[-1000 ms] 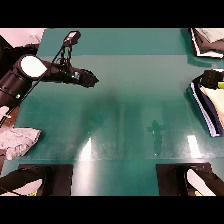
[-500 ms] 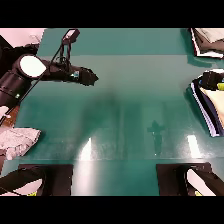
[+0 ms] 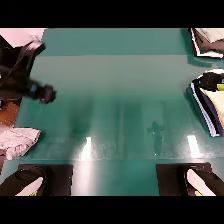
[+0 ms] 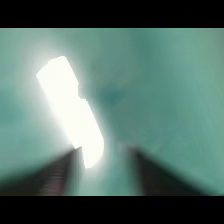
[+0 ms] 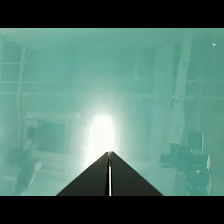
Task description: Fold the shirts.
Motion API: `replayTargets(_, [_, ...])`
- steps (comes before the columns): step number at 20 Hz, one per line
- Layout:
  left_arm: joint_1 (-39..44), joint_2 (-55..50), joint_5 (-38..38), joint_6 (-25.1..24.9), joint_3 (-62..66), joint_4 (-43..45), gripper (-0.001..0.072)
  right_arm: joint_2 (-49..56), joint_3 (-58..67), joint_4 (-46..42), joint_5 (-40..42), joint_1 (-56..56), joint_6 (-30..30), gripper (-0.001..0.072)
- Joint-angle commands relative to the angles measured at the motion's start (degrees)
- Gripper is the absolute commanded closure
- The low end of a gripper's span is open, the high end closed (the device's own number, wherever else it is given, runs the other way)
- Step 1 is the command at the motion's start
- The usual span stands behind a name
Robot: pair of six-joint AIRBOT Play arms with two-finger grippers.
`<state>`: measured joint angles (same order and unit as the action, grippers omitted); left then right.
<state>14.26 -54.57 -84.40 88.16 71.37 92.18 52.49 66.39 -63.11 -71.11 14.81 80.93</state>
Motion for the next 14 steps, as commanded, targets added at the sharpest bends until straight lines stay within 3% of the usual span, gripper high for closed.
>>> replayTargets(1, [-0.5,6.6,-9.2,6.5,-9.9,19.3,0.0088,0.0,0.0,0.1,-0.1,0.0,0.0,0.0695])
replayTargets(8, [-2.7,7.3,1.8,16.1,-34.7,28.4,0.0086,0.0,0.0,0.0,-1.5,0.0,-0.1,0.0695])
replayTargets(14, [-10.6,7.3,6.1,16.7,-39.5,27.2,0.0089,0.0,0.0,0.0,-1.5,0.0,0.0,0.0695])
